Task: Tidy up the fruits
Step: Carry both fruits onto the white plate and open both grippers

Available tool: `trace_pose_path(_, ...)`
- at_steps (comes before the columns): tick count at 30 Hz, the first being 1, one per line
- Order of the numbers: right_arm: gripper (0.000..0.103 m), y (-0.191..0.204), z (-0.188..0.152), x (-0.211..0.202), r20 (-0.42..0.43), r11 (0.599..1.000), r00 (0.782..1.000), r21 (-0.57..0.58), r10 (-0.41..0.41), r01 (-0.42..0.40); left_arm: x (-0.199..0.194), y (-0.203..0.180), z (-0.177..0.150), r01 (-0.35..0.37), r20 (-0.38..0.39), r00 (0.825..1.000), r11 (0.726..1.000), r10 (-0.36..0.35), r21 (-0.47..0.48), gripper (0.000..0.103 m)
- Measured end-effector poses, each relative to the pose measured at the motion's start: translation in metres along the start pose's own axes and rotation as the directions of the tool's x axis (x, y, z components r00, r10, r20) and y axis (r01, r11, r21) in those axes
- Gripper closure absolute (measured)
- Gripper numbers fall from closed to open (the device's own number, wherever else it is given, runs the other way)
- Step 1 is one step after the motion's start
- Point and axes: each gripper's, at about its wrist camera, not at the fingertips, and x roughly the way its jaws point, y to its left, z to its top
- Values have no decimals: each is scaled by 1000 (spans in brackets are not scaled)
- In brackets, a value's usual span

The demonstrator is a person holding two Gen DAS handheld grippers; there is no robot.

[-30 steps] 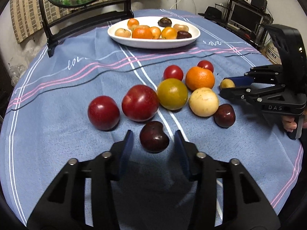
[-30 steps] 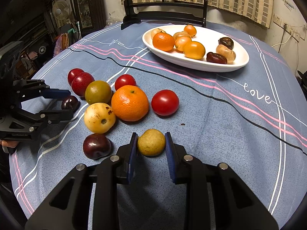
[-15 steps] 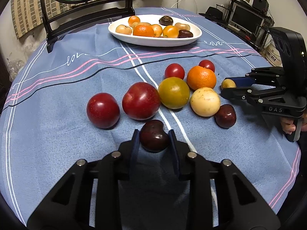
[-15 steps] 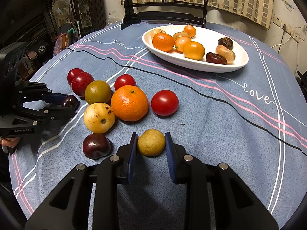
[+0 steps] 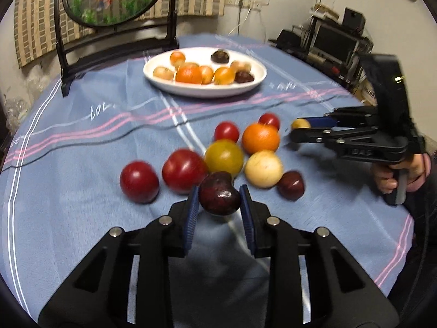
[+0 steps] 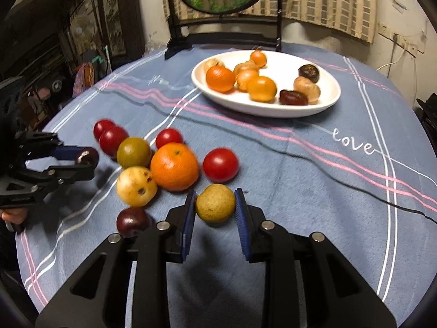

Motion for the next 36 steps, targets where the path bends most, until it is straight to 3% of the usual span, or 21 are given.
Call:
trace_pose_path(2, 74, -7, 3, -3, 31, 1000, 999, 30, -10, 9, -2, -1, 9, 0, 9, 1000, 1000, 0, -1, 73)
trace_pose_path(5, 74, -22, 13, -8, 97, 996, 994, 88, -42, 34, -2, -3, 37, -56, 32, 998, 997, 54, 45, 73)
trace_pose_path(11, 74, -44, 52, -3, 230, 987, 968, 140, -105, 74, 24, 6, 117, -87, 60, 995, 996, 85, 23, 73)
trace_pose_path(16, 74, -53, 84, 31, 226, 986, 971, 162, -72, 36, 79, 21, 174, -115, 15, 993, 992, 116, -48, 73)
trace_pose_path(28, 74, -60, 92, 59, 169, 988, 984, 150, -53, 28, 145, 27, 188, -193, -67, 979, 981, 191, -23, 71)
trace_pose_path(29, 74, -59, 92, 59, 166, 988, 985, 149, -52, 27, 146, 28, 188, -204, -65, 977, 979, 202, -25, 62)
trace_pose_path(30, 70, -58, 91, 59, 162, 989, 985, 148, -52, 28, 145, 28, 188, -215, -61, 975, 976, 213, -27, 38)
trace_pose_path(31, 66, -58, 91, 59, 162, 989, 985, 148, -54, 30, 140, 28, 187, -239, -35, 971, 970, 238, -32, 30)
trace_pose_path(33, 51, -57, 90, 53, 176, 987, 982, 152, -69, 42, 126, 26, 184, -266, 16, 964, 964, 266, -30, 27)
trace_pose_path(36, 49, -53, 89, 34, 228, 989, 971, 147, -70, 36, 97, 25, 177, -282, 50, 958, 959, 283, -36, 16)
